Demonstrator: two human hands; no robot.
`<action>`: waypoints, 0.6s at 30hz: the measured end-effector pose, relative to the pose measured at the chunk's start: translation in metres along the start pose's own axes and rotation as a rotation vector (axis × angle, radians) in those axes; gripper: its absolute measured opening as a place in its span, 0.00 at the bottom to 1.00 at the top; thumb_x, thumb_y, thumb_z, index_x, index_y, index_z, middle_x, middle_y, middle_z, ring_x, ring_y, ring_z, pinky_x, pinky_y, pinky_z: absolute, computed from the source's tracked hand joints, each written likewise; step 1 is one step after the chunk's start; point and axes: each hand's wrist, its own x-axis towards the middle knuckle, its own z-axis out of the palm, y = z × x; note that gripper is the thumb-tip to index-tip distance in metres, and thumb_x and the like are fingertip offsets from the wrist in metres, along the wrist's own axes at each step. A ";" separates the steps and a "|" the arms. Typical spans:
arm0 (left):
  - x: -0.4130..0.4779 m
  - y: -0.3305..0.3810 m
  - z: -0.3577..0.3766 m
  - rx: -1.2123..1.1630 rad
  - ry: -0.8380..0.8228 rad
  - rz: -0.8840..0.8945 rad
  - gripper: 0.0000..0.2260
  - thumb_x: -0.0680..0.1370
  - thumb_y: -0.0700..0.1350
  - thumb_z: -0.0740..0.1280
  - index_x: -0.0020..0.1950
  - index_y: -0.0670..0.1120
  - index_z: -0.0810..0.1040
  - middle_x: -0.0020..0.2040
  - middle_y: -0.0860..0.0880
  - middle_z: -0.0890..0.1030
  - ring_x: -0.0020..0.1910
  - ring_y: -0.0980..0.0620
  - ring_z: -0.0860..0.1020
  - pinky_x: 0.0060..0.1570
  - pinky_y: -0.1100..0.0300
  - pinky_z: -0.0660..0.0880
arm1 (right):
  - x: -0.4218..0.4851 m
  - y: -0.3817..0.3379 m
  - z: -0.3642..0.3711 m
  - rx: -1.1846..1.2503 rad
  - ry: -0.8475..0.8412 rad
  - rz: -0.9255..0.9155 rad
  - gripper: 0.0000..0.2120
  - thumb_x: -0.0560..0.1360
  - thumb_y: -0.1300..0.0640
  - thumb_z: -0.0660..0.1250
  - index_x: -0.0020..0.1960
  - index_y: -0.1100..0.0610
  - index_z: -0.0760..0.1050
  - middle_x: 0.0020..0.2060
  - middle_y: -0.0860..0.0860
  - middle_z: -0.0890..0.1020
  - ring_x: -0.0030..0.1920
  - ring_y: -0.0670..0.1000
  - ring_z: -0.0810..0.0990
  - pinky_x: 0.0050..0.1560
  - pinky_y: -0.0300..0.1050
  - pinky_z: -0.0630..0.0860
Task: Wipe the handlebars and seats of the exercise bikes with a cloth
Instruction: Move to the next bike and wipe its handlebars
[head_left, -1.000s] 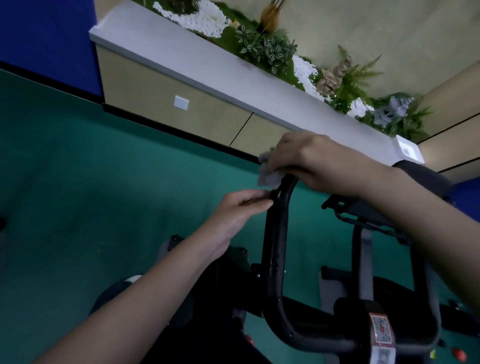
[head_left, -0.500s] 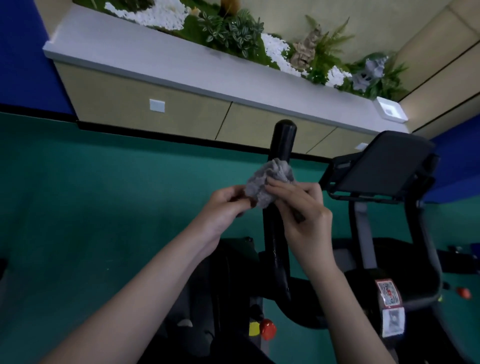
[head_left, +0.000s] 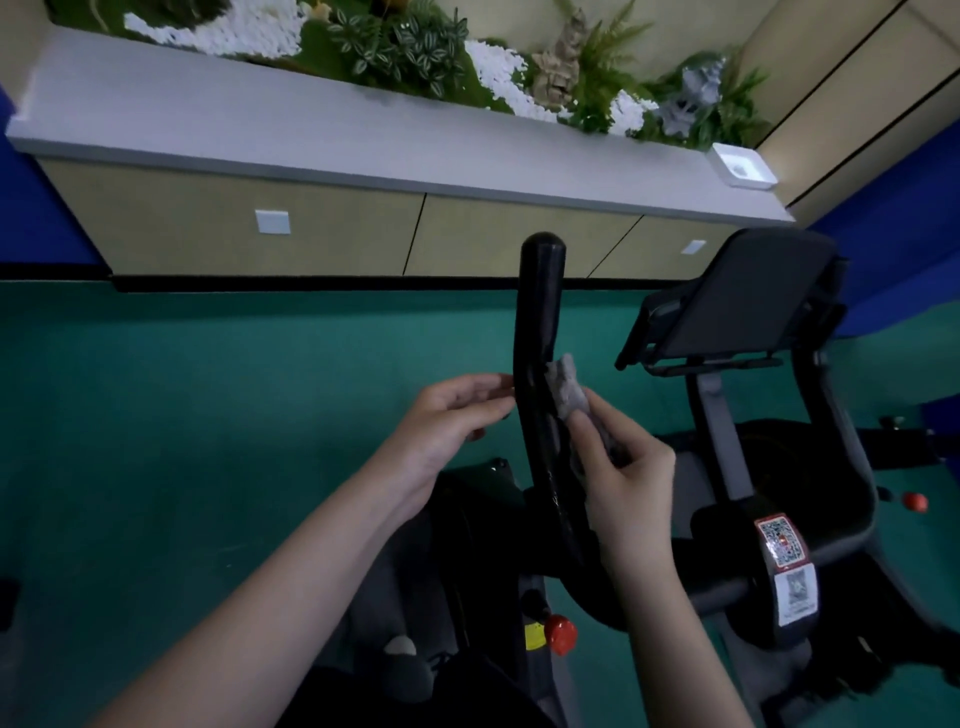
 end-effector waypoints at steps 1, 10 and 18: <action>0.000 0.001 0.000 0.012 -0.020 0.001 0.07 0.75 0.41 0.68 0.50 0.52 0.81 0.47 0.57 0.84 0.51 0.60 0.80 0.50 0.63 0.71 | 0.007 -0.002 0.005 0.024 0.003 0.030 0.13 0.77 0.63 0.65 0.59 0.53 0.80 0.53 0.50 0.84 0.56 0.46 0.82 0.60 0.49 0.77; 0.005 0.001 -0.001 0.052 -0.040 0.049 0.08 0.74 0.40 0.70 0.50 0.51 0.81 0.45 0.57 0.84 0.47 0.63 0.80 0.40 0.75 0.71 | 0.027 -0.008 0.004 0.278 -0.162 0.337 0.10 0.80 0.62 0.61 0.53 0.57 0.81 0.47 0.58 0.85 0.48 0.56 0.83 0.47 0.46 0.80; 0.009 0.013 -0.005 0.117 -0.047 0.134 0.12 0.76 0.40 0.67 0.57 0.53 0.76 0.43 0.58 0.82 0.44 0.64 0.79 0.44 0.72 0.72 | 0.034 -0.015 0.018 0.237 -0.074 0.273 0.10 0.80 0.63 0.61 0.54 0.57 0.80 0.45 0.52 0.85 0.45 0.49 0.83 0.47 0.43 0.79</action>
